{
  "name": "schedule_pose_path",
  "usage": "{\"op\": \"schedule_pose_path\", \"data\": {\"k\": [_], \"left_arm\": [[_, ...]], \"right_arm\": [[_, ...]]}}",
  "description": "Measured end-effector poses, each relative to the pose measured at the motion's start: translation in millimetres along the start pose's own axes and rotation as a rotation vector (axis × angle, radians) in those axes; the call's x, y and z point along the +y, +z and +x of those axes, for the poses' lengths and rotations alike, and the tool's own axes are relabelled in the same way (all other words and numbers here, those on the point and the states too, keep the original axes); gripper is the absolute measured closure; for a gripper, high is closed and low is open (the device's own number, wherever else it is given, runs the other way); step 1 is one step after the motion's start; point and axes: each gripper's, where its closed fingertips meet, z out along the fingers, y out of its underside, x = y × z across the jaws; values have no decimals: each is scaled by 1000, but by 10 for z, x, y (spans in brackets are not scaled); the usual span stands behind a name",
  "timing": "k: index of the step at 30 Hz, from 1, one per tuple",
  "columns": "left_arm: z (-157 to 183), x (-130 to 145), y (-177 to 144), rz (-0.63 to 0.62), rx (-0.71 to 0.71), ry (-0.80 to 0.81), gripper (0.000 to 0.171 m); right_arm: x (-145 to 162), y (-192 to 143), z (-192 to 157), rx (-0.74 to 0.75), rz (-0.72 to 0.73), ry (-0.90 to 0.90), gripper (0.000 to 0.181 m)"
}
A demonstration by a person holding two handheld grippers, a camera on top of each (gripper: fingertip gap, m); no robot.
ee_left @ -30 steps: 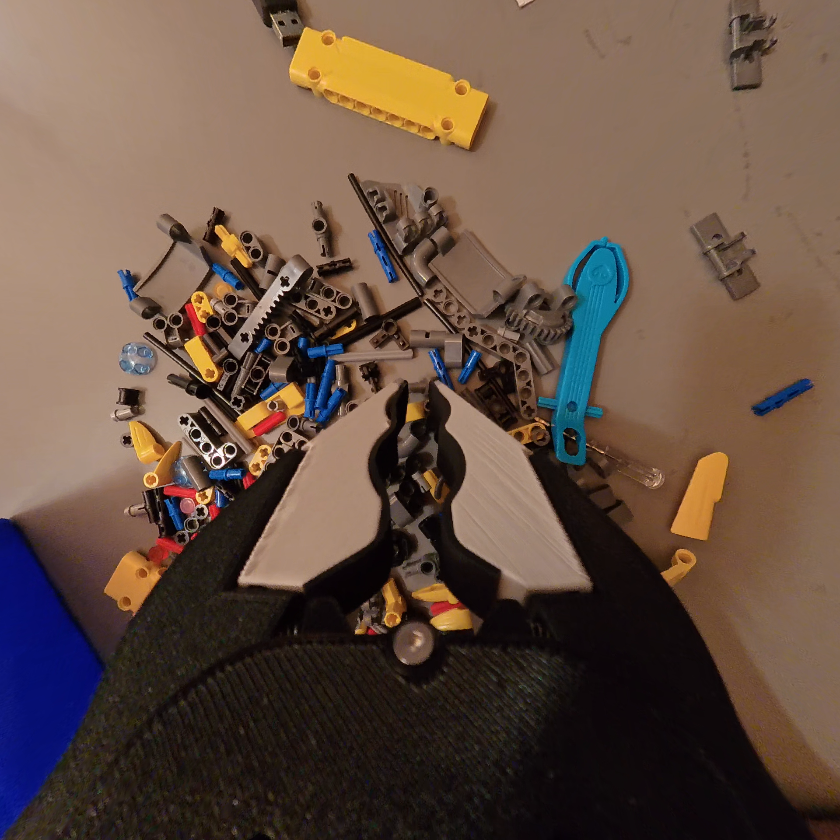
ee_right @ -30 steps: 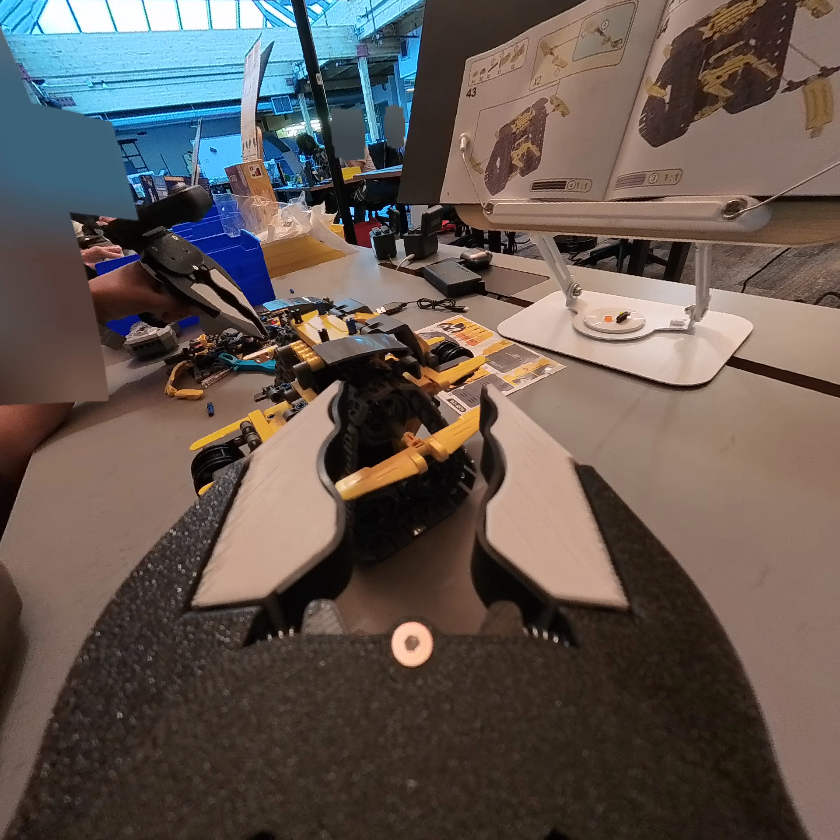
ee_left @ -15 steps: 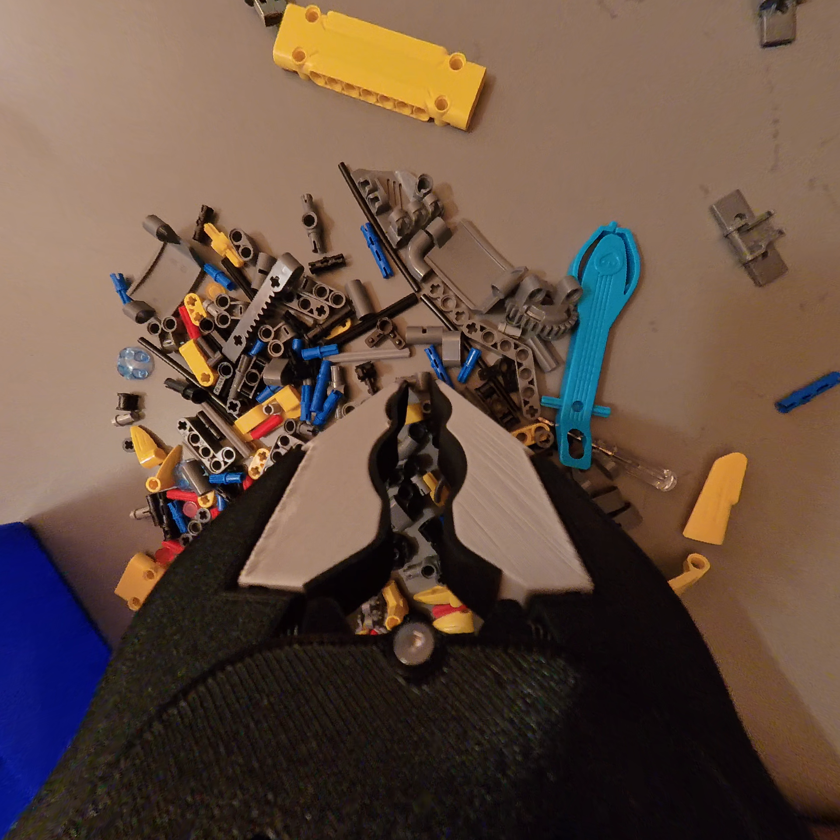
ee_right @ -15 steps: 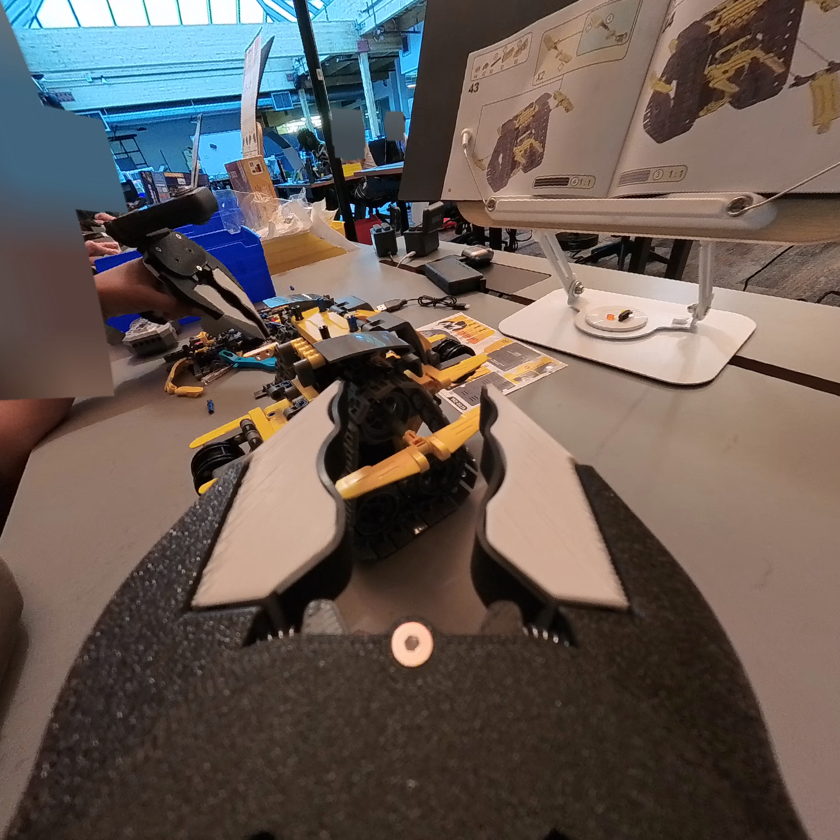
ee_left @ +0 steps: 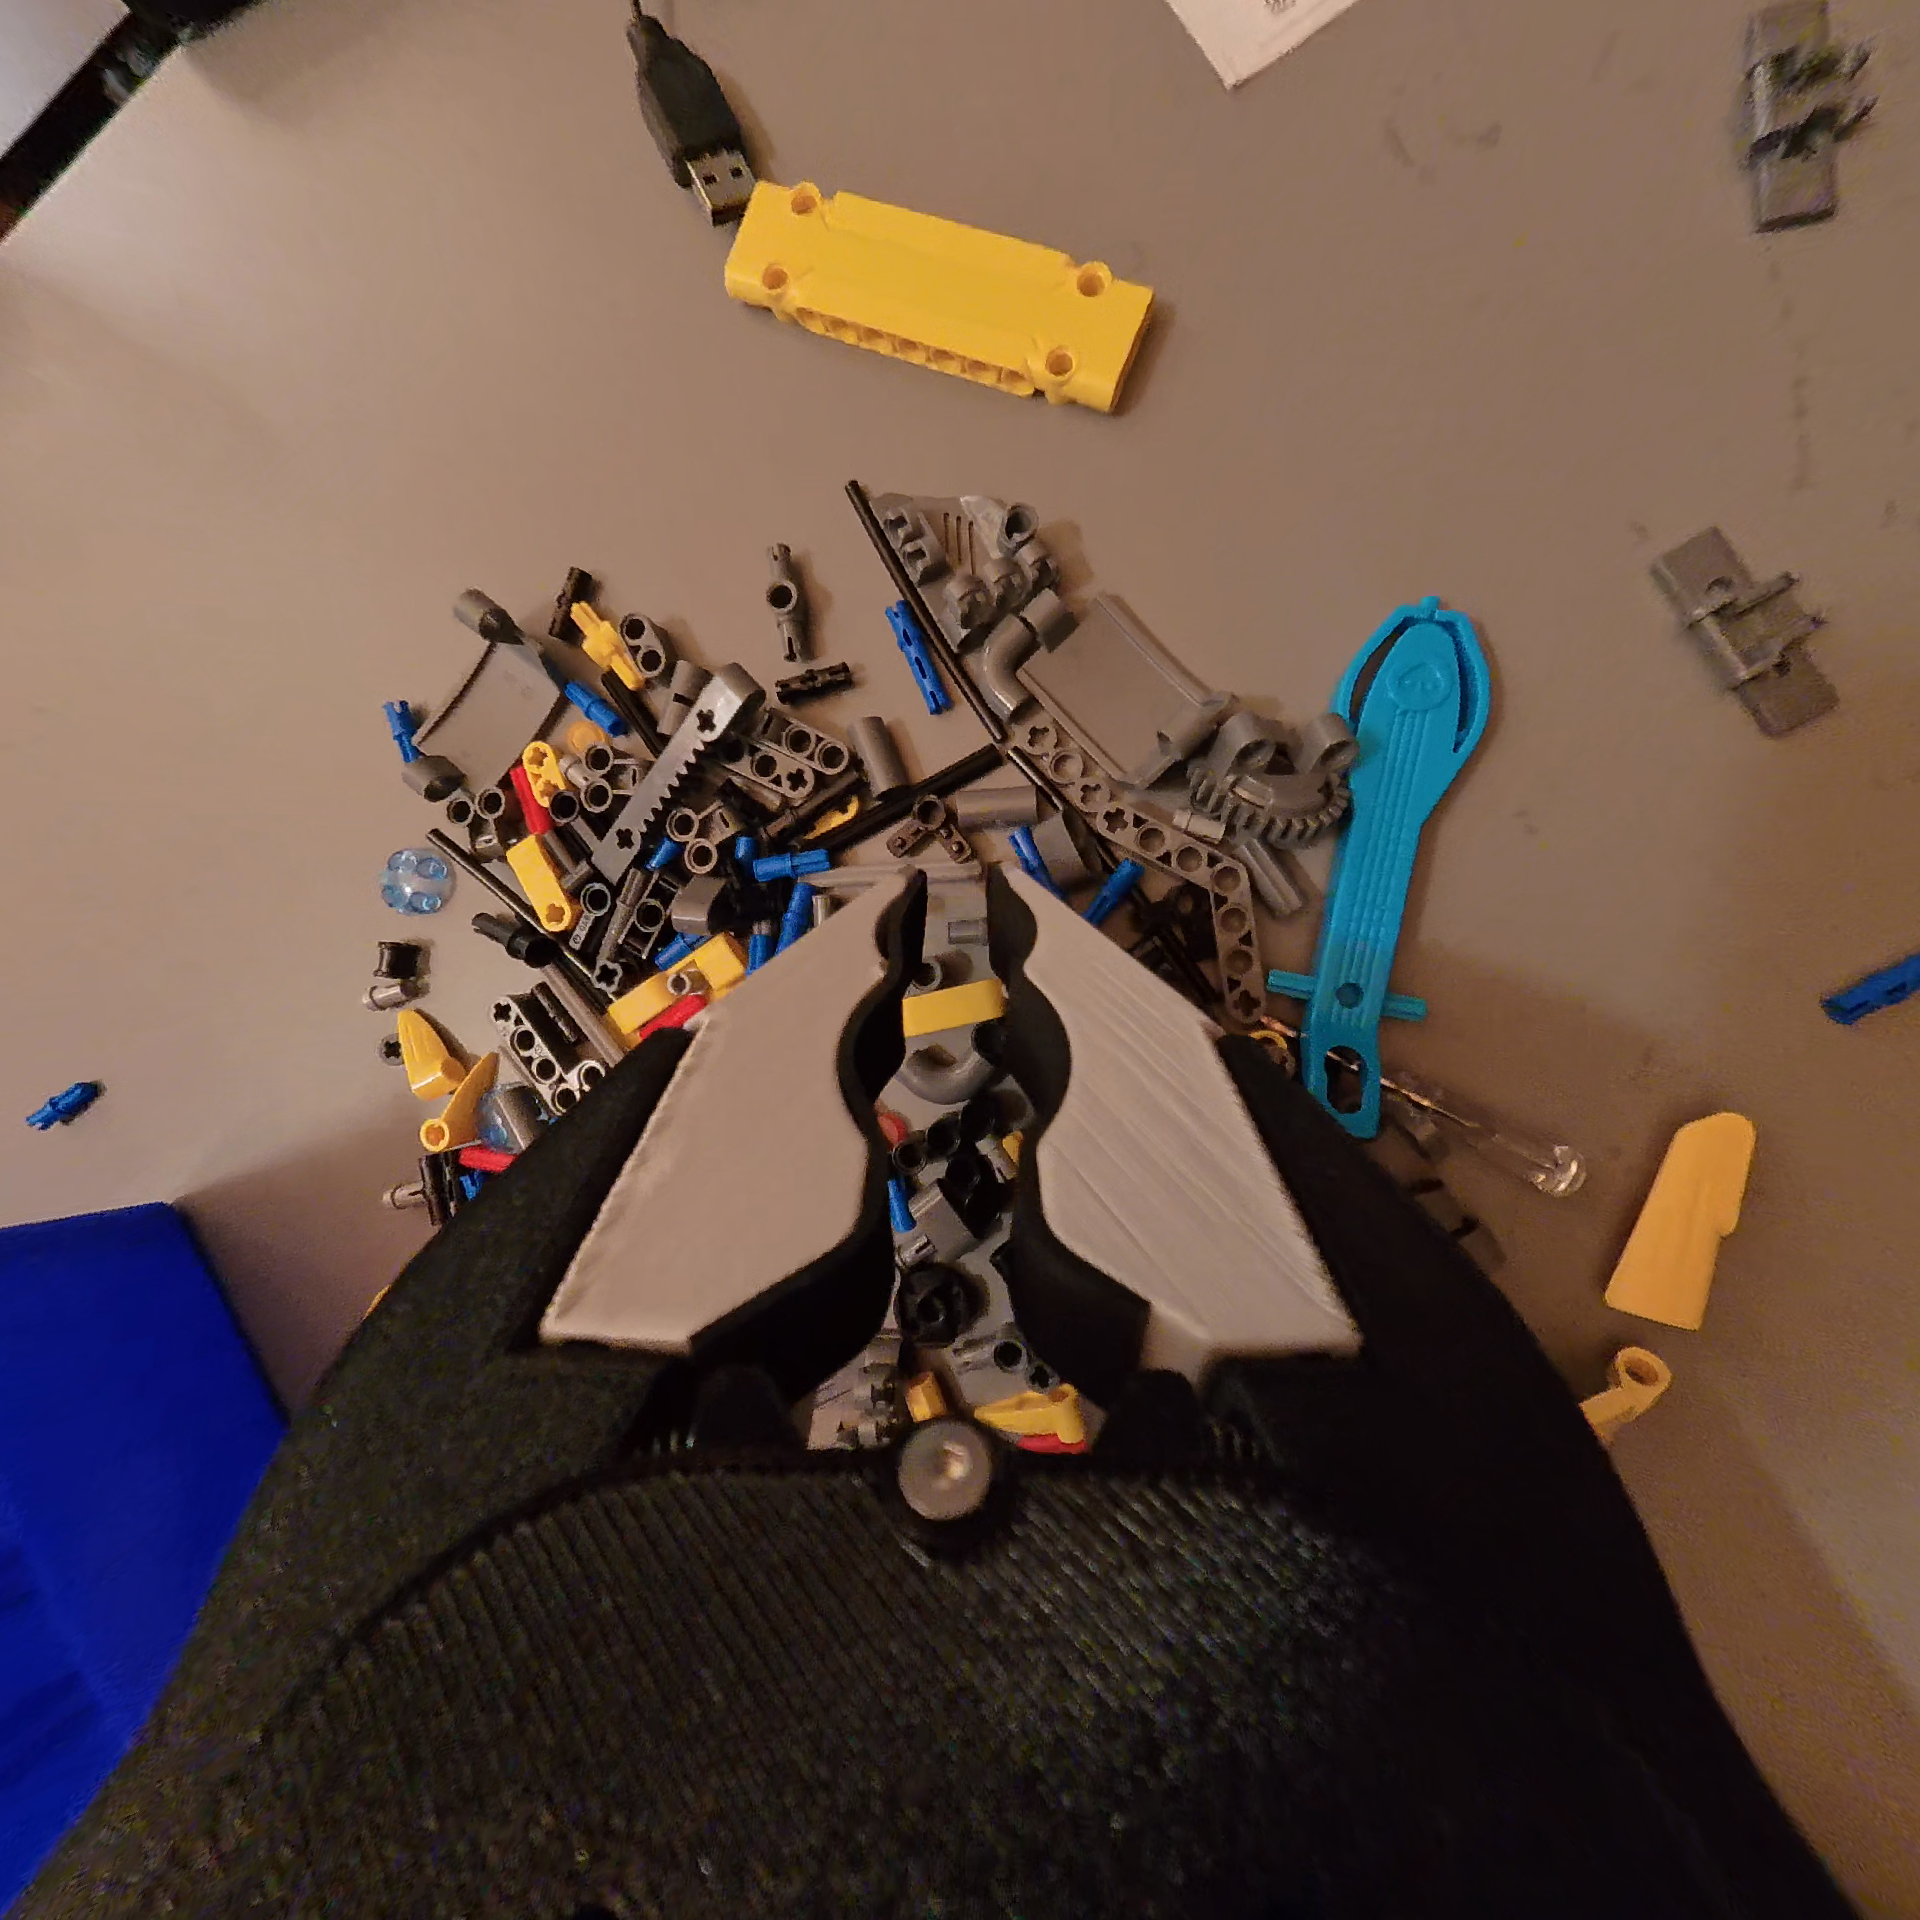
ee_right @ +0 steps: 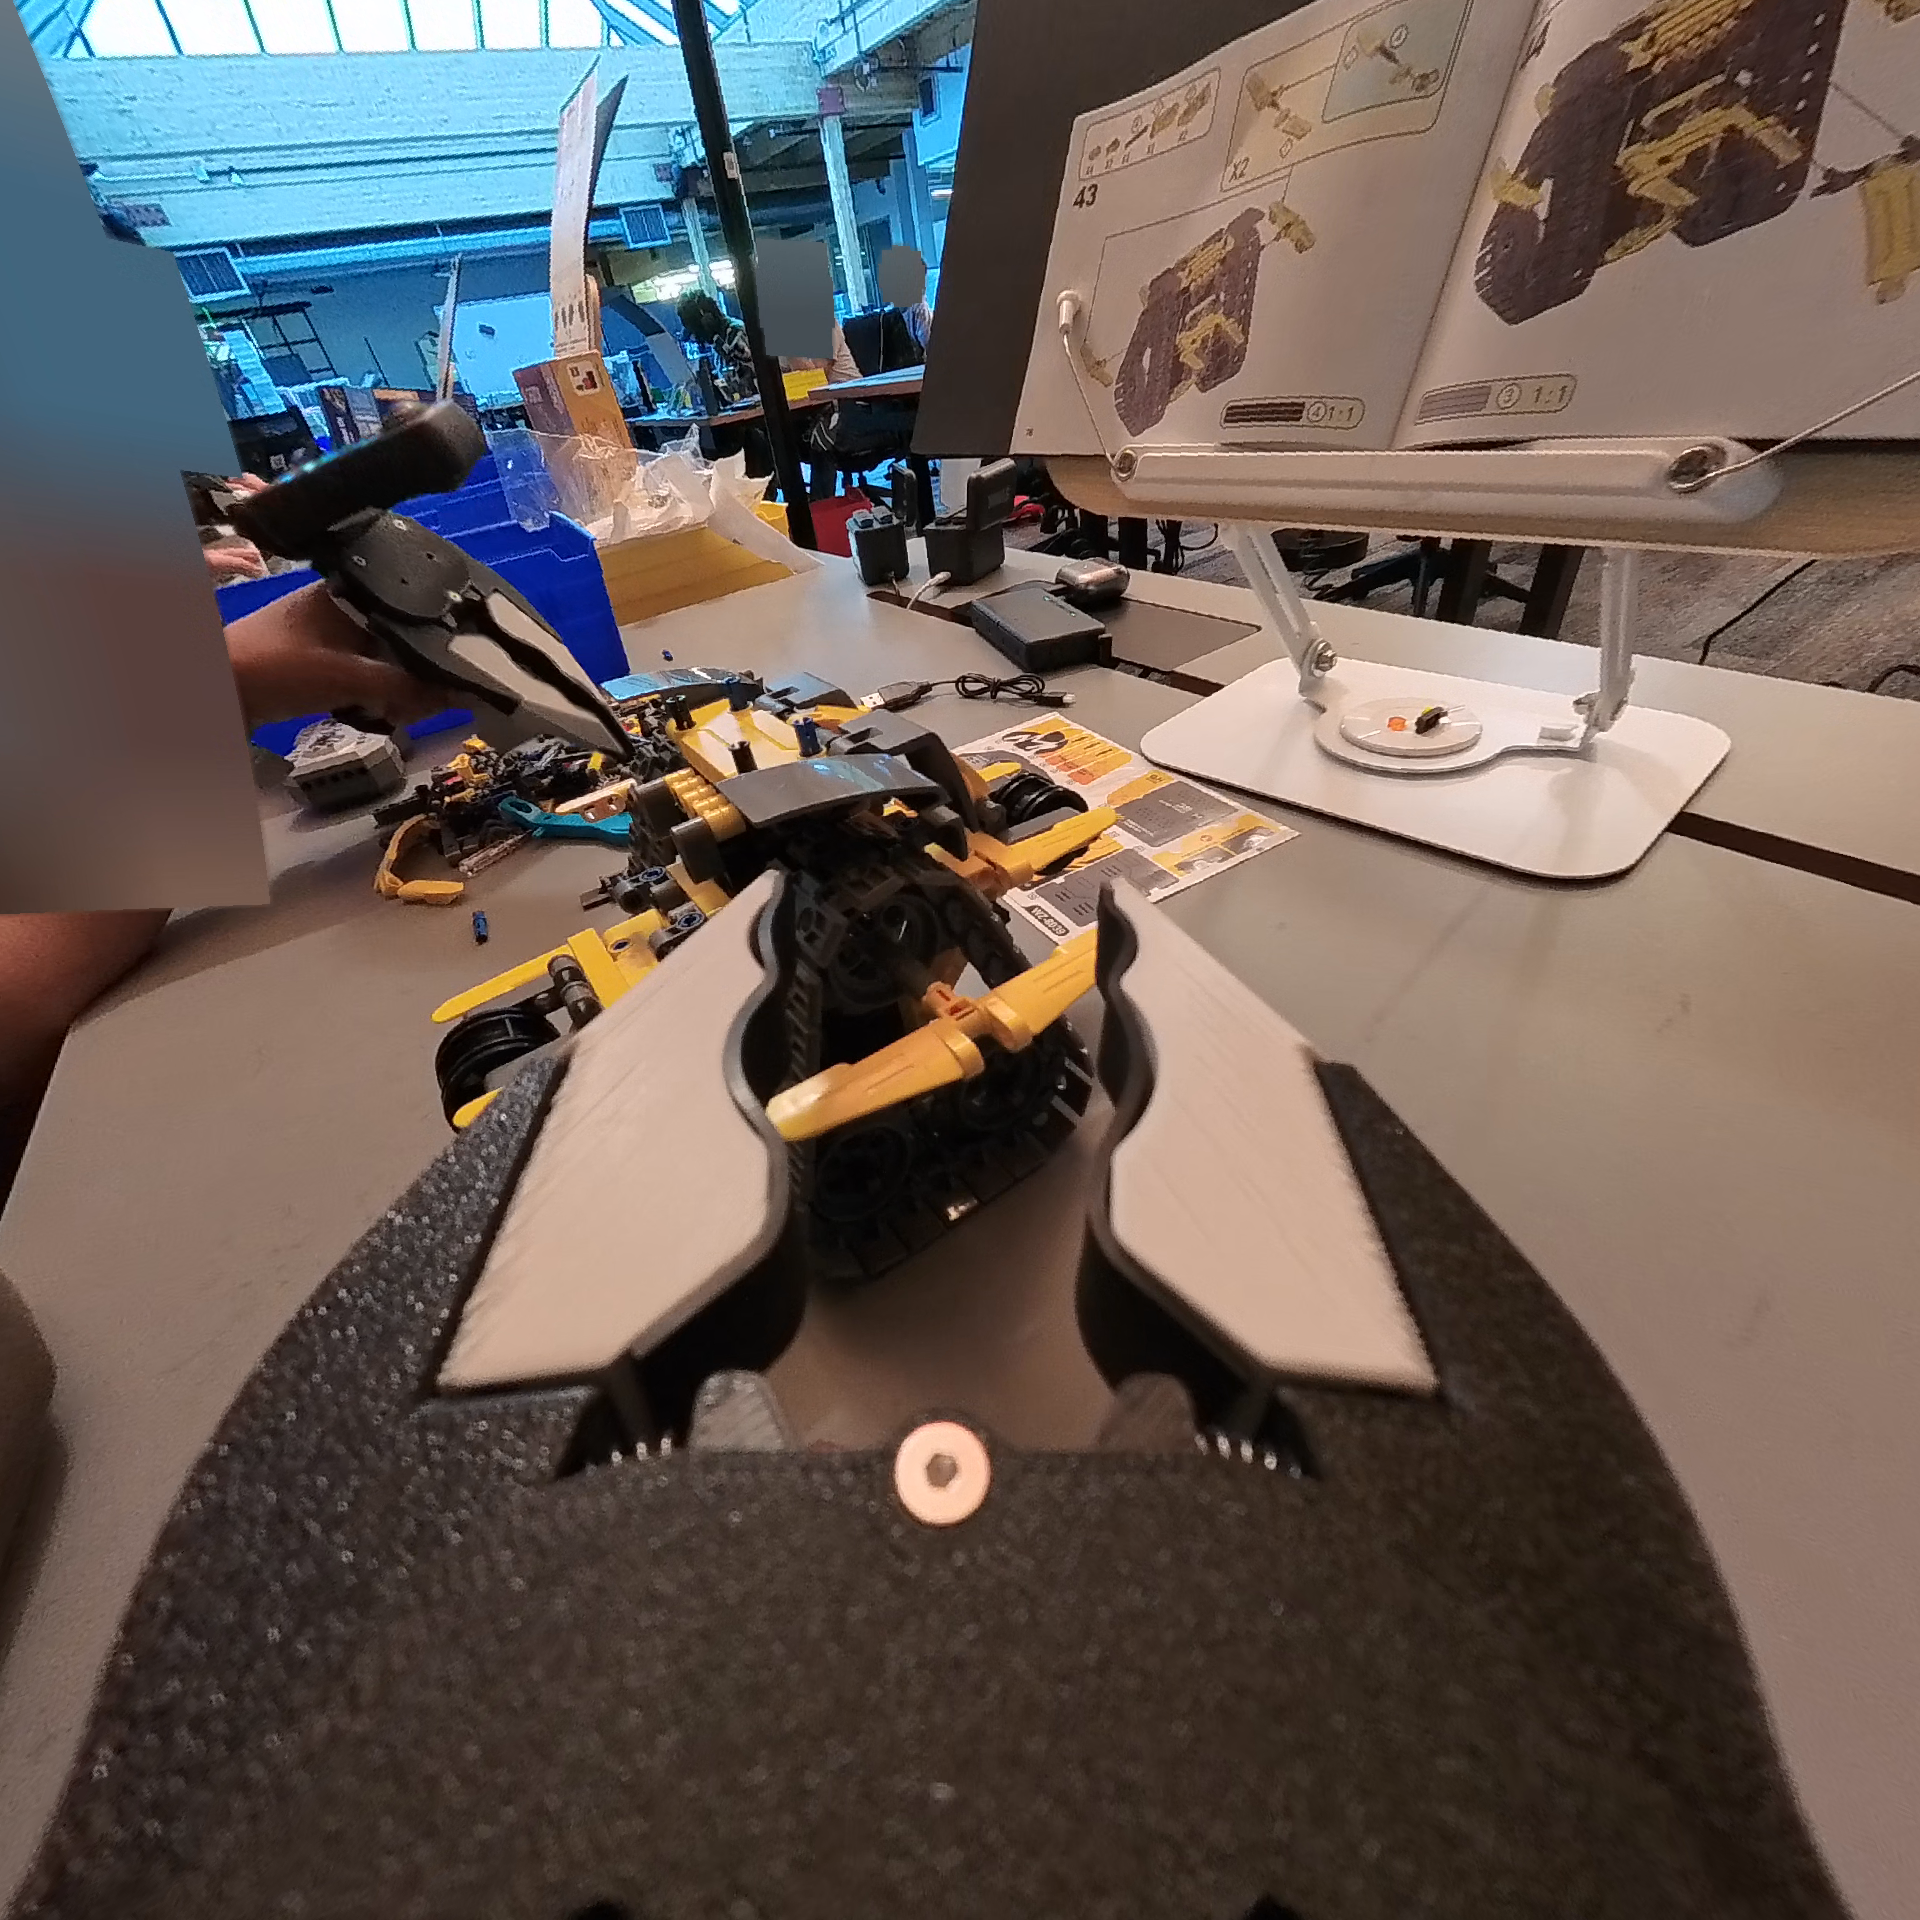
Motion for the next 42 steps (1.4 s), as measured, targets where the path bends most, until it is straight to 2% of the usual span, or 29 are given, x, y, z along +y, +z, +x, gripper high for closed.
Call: {"op": "schedule_pose_path", "data": {"k": [5, 17, 24, 30, 35, 42], "left_arm": [[-58, 50, -21, -6, -5, -23, 167], [-64, 124, 28, -73, -43, 21, 164], [-42, 168, -4, -85, -16, 18, 163], [24, 98, -30, -45, 23, 21, 162], [96, 138, -20, -66, 66, 18, 159], [90, 167, 21, -91, 54, 20, 163]], "right_arm": [[-2, -2, 0, 0, 1, 1, 123], [-16, -8, -2, 3, 3, -6, 123], [-16, -10, -4, 3, 3, -9, 123], [-14, -8, -8, 3, 2, -12, 124], [-3, -3, -15, 1, -2, -13, 124], [8, 3, -16, 1, -6, -14, 124]]}}
